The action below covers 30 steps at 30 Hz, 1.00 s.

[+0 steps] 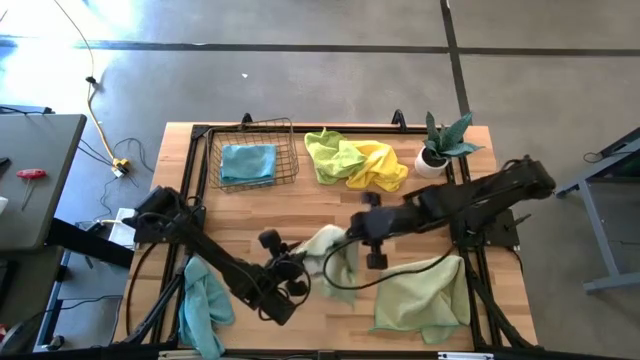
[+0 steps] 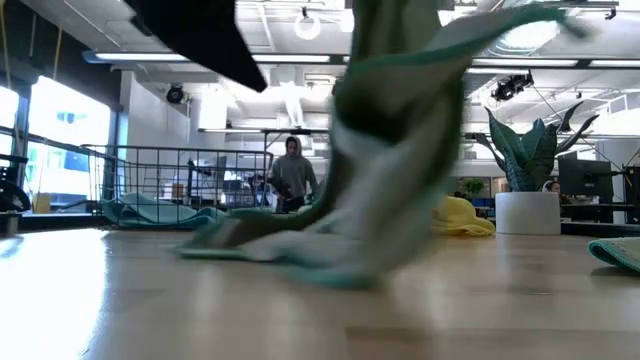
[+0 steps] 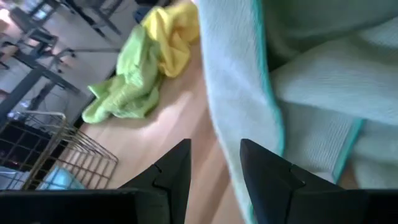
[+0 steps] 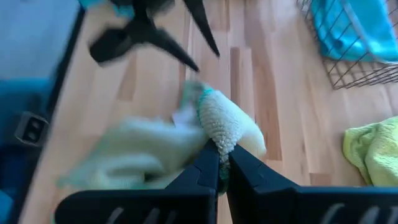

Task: Fold microfiber towels
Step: Fold the left green towel

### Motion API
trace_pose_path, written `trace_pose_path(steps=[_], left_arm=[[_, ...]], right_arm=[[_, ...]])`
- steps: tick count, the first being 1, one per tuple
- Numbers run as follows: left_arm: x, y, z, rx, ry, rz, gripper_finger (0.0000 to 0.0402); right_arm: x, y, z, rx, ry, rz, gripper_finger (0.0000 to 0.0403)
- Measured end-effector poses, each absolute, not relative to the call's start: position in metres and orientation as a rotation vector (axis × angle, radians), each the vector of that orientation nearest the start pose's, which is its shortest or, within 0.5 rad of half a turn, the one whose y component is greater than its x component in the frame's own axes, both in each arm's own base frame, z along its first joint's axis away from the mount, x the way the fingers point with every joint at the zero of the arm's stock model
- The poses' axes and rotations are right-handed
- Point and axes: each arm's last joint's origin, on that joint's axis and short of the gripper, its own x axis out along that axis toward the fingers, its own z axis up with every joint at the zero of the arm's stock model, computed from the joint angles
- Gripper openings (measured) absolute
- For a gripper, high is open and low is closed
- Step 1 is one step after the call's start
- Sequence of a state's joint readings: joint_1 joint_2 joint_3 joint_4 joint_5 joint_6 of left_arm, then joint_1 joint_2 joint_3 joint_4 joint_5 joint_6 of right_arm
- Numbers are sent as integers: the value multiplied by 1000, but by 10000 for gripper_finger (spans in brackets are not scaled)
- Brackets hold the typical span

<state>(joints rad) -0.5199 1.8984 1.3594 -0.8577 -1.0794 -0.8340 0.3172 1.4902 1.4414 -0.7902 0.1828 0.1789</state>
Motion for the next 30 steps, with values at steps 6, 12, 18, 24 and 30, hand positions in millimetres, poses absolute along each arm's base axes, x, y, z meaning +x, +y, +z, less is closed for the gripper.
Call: trace_pose_path(steps=[6, 12, 18, 24, 30], left_arm=[[338, -145, 205, 251, 513, 899, 126], [356, -134, 211, 226, 433, 934, 126], [373, -128, 219, 230, 404, 911, 126], [385, -129, 226, 192, 401, 797, 126], [388, -128, 224, 158, 394, 787, 126]], right_arm=[[273, 77, 375, 44, 702, 29, 0], [260, 64, 393, 83, 609, 1, 0], [257, 59, 396, 70, 598, -5, 0], [256, 55, 394, 50, 623, -47, 0], [254, 53, 393, 42, 644, -61, 0]])
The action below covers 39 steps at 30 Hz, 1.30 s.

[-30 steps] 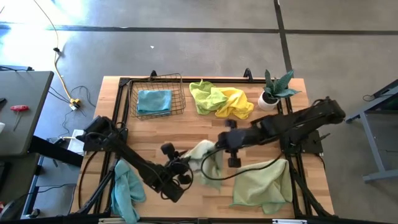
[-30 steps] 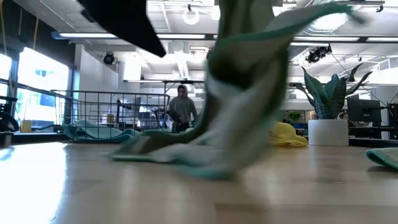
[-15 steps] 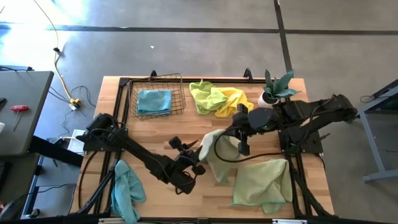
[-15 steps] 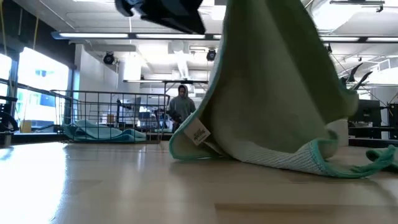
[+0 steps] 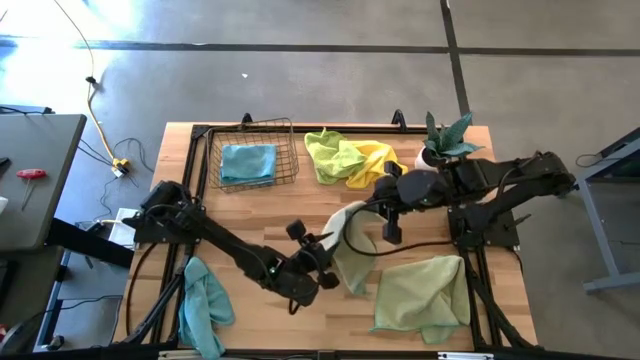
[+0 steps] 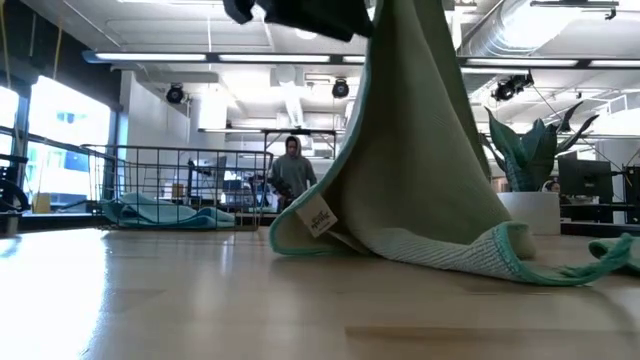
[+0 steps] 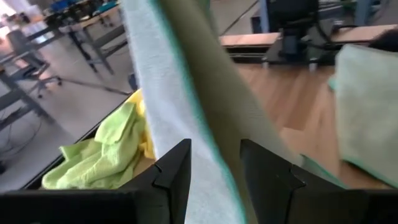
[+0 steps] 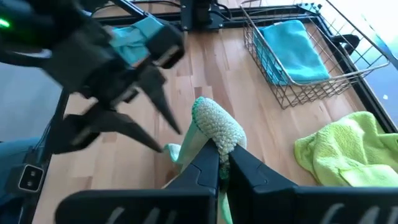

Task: Fold microfiber towels
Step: Fold the left green towel

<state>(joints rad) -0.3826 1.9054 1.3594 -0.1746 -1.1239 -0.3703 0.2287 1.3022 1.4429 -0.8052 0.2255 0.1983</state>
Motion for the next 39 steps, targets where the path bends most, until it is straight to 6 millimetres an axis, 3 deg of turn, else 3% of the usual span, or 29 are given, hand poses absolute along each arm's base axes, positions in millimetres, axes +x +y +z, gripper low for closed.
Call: trace_pose_path(steps=[12, 24, 32, 39], left_arm=[[399, -124, 169, 63, 468, 817, 126], [376, -131, 130, -16, 726, 816, 126], [371, -140, 114, 12, 791, 795, 126], [370, -133, 104, 41, 812, 839, 122]], right_arm=[[254, 52, 392, 42, 654, -61, 0], [253, 52, 391, 36, 667, -71, 0], [253, 52, 391, 35, 670, -71, 0], [253, 52, 391, 36, 666, -71, 0]])
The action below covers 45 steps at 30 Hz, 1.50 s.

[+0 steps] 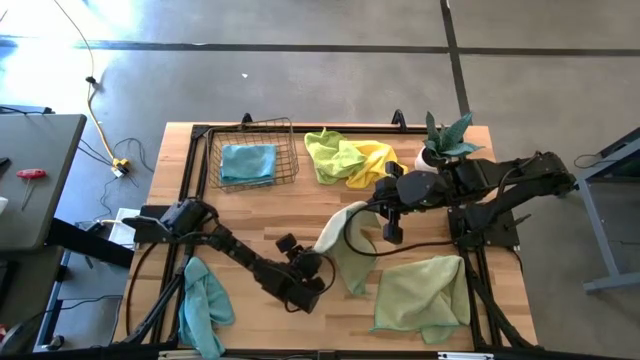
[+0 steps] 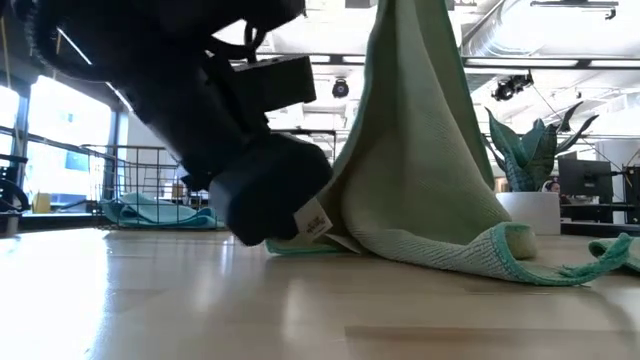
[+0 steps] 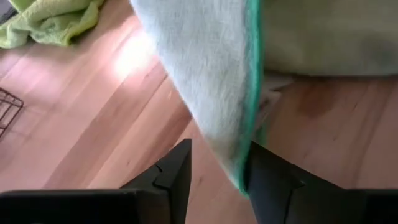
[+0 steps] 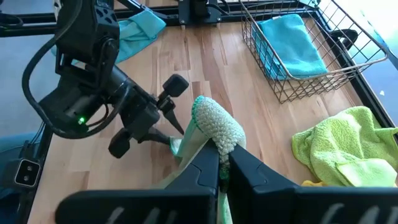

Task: Fold microfiber towels
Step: Fold the left green towel

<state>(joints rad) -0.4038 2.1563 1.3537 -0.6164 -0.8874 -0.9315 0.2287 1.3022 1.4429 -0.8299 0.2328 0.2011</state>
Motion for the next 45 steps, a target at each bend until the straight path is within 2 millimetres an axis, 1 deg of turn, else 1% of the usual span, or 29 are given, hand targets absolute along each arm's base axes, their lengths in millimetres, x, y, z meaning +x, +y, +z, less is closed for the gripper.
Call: trace_pose_path(steps=[3, 5, 8, 9, 12, 15, 17, 21, 27, 31, 36, 38, 40, 42, 45], left_arm=[[372, -130, 105, 33, 802, 851, 99], [372, -129, 105, 42, 805, 851, 71], [371, -129, 104, 60, 826, 839, 18], [371, -129, 104, 55, 838, 834, 9], [370, -130, 109, 27, 863, 811, 11], [369, -133, 127, -13, 837, 784, 3], [365, -135, 143, -19, 831, 752, 3], [359, -139, 177, -48, 837, 641, 2], [346, -144, 218, -85, 875, 429, 1], [333, -145, 247, -115, 849, 343, 1], [319, -142, 276, -187, 801, 270, 0], [319, -143, 283, -224, 778, 241, 0], [319, -143, 283, -237, 788, 220, 0], [321, -146, 280, -253, 798, 191, 0], [325, -150, 267, -242, 850, 175, 0]], right_arm=[[253, 52, 391, 36, 669, -71, 0], [252, 52, 390, 36, 681, -74, 0], [250, 52, 388, 31, 706, -77, 0], [250, 51, 387, 26, 719, -77, 0], [247, 51, 385, -13, 751, -69, 0], [245, 51, 383, -86, 782, -42, 0], [244, 52, 382, -131, 794, -21, 0], [243, 57, 382, -196, 796, 20, 0], [241, 66, 382, -256, 792, 75, 0], [240, 69, 382, -222, 791, 72, 0], [241, 70, 380, -68, 797, 9, 0], [241, 70, 374, -23, 814, -15, 0], [243, 71, 363, 8, 837, -34, 0], [246, 74, 347, 26, 845, -43, 0], [251, 81, 320, 27, 834, -26, 0]])
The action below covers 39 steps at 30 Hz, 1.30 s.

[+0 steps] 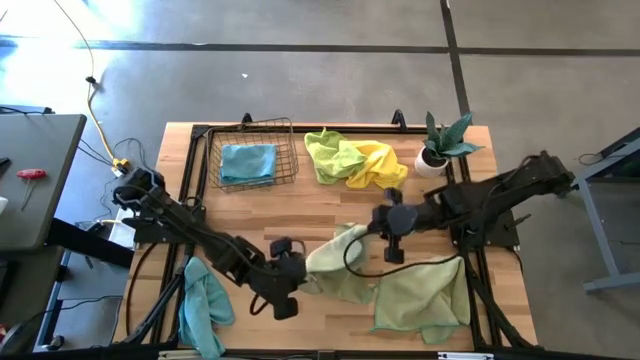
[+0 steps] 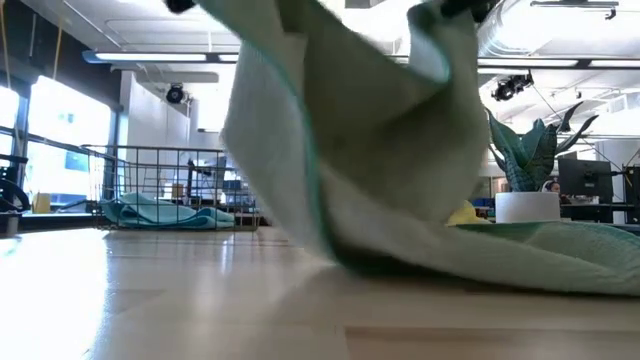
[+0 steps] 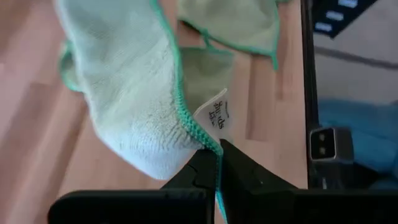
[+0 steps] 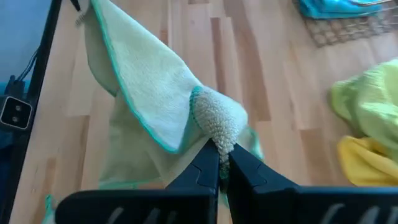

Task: Fold microfiber towels
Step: Fold the left green towel

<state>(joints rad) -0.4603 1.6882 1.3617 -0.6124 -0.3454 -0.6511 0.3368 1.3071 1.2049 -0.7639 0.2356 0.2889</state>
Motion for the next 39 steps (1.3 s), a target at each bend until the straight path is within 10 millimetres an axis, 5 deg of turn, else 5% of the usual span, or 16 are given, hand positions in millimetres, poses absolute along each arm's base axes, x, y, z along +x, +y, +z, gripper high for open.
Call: trace_pose_path(steps=[9, 16, 21, 30, 35, 39], left_arm=[[337, -156, 228, -197, 986, 191, 0], [345, -154, 210, -191, 1029, 217, 0], [346, -153, 207, -197, 1035, 228, 0], [345, -153, 207, -200, 1057, 220, 0], [345, -154, 206, -215, 1075, 194, 0], [345, -154, 206, -215, 1075, 194, 0]], right_arm=[[249, 97, 235, 102, 730, 25, 0], [236, 93, 193, 285, 720, -26, 1], [233, 92, 187, 251, 738, -22, 32], [241, 100, 208, 33, 690, 133, 161], [244, 101, 224, -219, 730, 205, 180], [244, 101, 219, -255, 726, 214, 181]])
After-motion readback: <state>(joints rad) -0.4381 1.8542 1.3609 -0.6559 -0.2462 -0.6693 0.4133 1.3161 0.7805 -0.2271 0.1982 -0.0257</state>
